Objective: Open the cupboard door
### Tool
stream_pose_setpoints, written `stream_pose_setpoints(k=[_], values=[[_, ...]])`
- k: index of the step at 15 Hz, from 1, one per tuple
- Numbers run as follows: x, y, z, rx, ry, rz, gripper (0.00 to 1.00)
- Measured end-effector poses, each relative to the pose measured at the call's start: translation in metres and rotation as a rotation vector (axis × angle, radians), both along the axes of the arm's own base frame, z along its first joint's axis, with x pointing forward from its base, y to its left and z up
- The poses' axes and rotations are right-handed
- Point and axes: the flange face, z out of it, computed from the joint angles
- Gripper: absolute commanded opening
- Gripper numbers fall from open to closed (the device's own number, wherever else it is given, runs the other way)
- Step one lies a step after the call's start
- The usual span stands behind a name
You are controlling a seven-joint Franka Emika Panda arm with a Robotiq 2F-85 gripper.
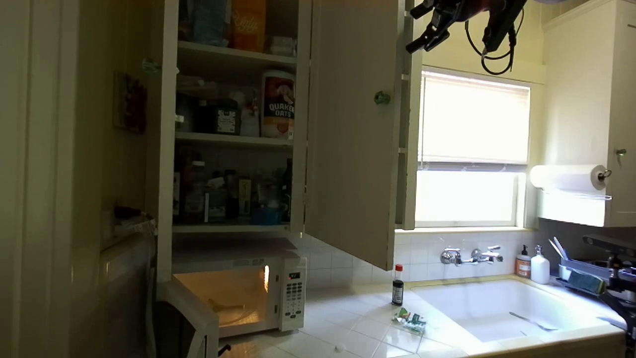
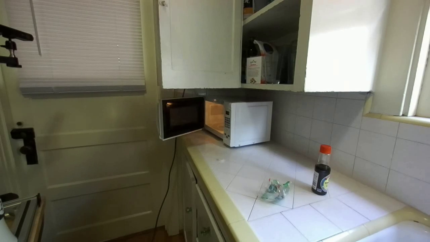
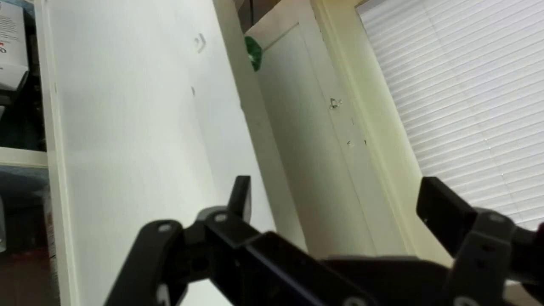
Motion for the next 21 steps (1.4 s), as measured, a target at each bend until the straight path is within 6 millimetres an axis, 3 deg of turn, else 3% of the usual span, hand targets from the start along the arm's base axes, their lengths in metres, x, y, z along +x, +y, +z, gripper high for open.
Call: stream_pose_setpoints(k=[6, 10, 16, 18, 21], values=[[-0.01, -0.032, 0.021, -0.086, -0.108, -0.256, 1.0], [0.004, -0.068, 0.018, -0.162, -0.145, -0.461, 1.0], [0.044, -0.124, -0.024, -0.366, -0.049, -0.734, 1.0], [0.05, -0.131, -0.036, -0.449, 0.004, -0.806, 1.0], [0.06, -0.121, -0.059, -0.559, 0.133, -0.854, 1.0]])
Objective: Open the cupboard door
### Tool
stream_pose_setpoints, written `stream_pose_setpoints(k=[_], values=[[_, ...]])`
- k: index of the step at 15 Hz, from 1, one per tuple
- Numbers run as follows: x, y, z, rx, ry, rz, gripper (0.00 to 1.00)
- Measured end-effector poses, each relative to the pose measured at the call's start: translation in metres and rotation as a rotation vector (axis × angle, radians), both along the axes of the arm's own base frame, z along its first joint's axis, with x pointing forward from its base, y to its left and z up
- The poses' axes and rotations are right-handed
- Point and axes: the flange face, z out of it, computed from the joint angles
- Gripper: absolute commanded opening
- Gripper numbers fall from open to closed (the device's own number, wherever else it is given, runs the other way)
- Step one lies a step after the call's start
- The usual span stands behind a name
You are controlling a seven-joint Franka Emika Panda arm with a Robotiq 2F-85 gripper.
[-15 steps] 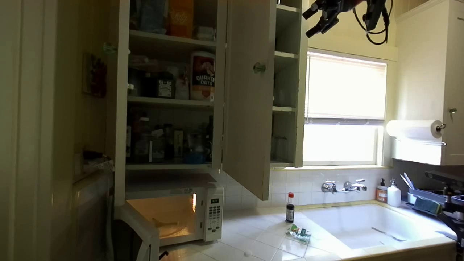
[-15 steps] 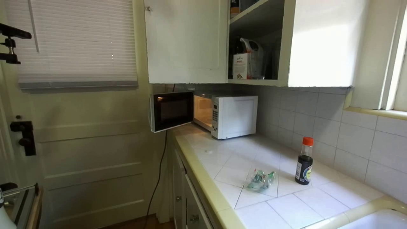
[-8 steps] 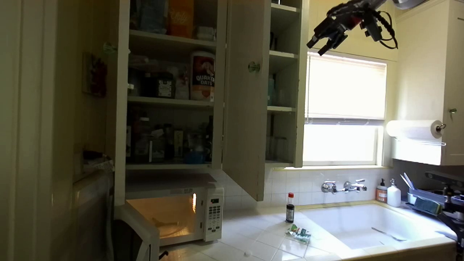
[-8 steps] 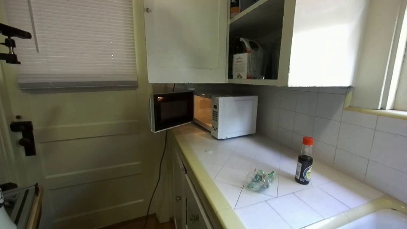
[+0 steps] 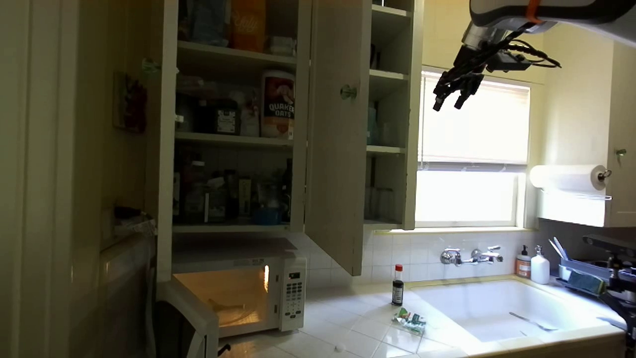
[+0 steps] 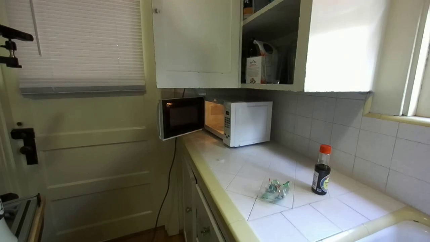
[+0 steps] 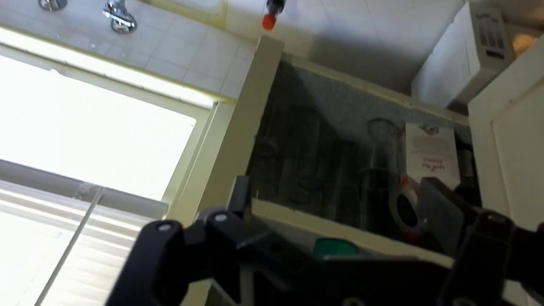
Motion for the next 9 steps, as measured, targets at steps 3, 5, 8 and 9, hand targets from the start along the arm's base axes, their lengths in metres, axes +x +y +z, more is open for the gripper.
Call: stream_pose_setpoints(k=[3, 5, 8, 9], values=[[0.003, 0.004, -0.002, -0.002, 0.006, 0.002, 1.0], [0.001, 0.0, -0.001, -0.002, 0.003, -0.004, 1.0], [0.01, 0.008, -0.005, -0.007, 0.016, 0.02, 1.0], [0.02, 0.016, -0.01, -0.005, 0.026, 0.053, 1.0]])
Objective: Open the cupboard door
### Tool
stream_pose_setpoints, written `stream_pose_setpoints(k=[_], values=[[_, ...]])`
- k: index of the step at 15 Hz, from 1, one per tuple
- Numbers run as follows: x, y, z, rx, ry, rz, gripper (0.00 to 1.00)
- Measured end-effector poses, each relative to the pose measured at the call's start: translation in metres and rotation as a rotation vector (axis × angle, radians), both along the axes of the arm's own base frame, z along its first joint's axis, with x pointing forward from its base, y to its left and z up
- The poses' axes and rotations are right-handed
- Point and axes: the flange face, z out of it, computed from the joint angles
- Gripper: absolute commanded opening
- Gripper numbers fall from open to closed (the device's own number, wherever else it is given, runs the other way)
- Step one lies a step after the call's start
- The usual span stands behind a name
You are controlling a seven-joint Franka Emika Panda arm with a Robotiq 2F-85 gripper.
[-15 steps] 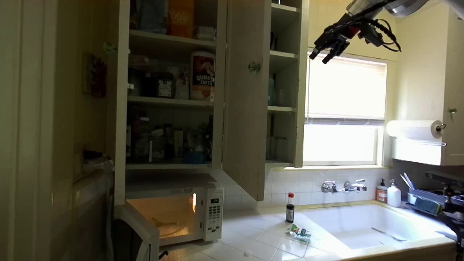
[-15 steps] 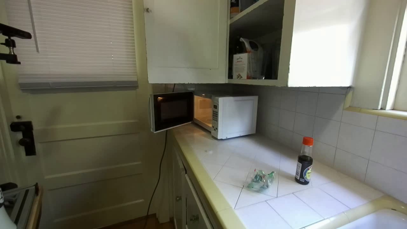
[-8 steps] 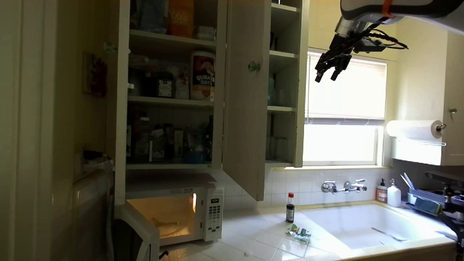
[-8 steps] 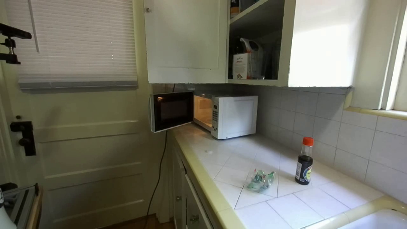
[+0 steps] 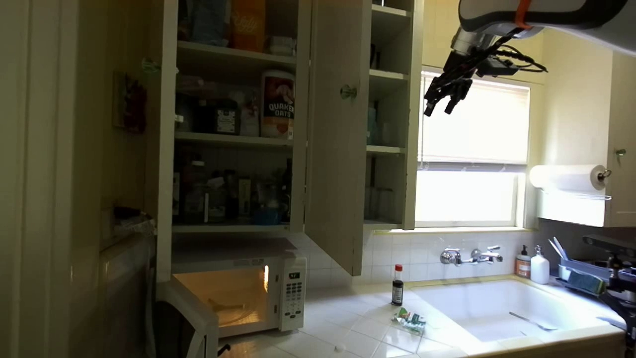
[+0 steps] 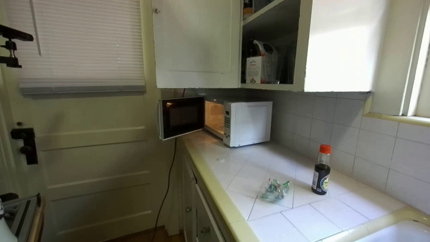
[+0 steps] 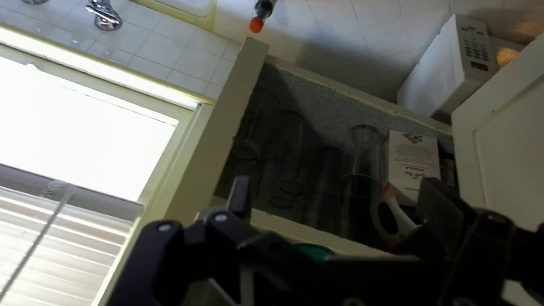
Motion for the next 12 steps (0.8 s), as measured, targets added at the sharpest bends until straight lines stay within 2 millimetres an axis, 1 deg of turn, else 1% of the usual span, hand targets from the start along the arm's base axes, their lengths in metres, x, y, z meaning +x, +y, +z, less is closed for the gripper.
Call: stream_pose_setpoints(k=[1, 4, 6, 7, 9, 12], values=[[0.015, 0.011, -0.007, 0.005, 0.01, 0.05, 1.0], [0.067, 0.053, -0.035, 0.01, 0.029, 0.222, 1.0], [0.096, 0.079, -0.051, -0.004, 0.028, 0.316, 1.0], [0.107, 0.09, -0.056, -0.013, 0.02, 0.359, 1.0], [0.123, 0.11, -0.061, -0.025, -0.009, 0.444, 1.0], [0.135, 0.134, -0.062, -0.002, -0.077, 0.576, 1.0]])
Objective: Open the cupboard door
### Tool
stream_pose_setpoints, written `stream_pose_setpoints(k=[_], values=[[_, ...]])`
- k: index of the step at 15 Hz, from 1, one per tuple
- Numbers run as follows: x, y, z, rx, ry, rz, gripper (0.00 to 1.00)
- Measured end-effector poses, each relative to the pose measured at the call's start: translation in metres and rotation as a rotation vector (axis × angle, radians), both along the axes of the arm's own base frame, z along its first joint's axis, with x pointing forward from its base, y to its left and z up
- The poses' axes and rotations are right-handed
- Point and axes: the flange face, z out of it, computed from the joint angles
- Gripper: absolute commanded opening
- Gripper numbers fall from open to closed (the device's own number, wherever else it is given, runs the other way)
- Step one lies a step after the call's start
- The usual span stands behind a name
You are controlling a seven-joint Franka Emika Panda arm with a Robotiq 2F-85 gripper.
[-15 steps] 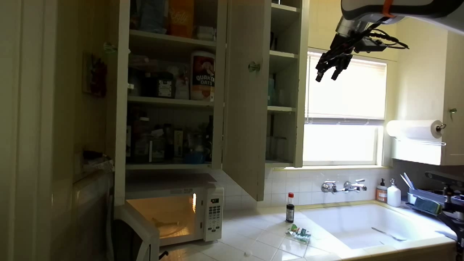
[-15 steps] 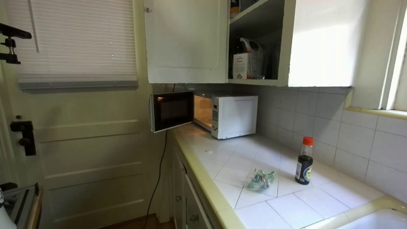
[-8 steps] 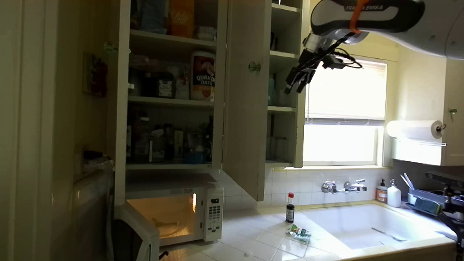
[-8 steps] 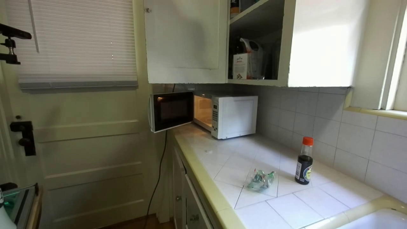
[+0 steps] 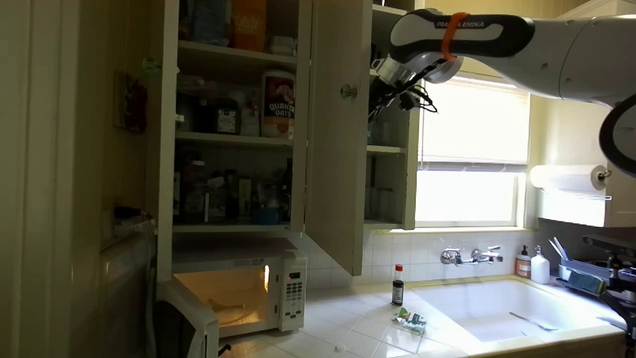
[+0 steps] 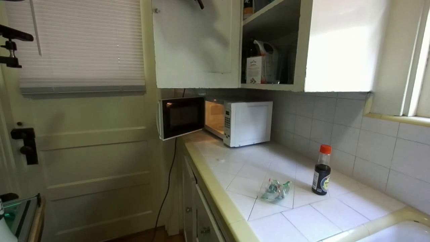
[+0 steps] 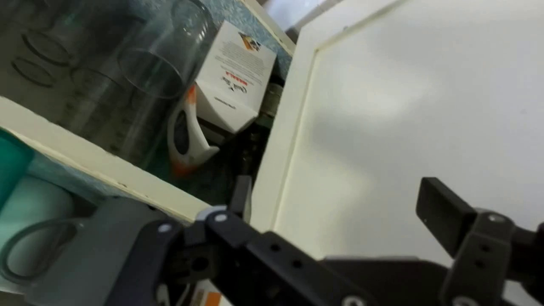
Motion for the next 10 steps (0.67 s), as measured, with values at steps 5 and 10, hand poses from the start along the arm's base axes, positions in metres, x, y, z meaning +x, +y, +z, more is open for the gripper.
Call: stream_pose_setpoints(k=[5, 10], values=[[0.003, 0.02, 0.002, 0.09, -0.05, 0.175, 1.0], [0.01, 0.031, -0.003, 0.229, -0.088, 0.353, 1.0]])
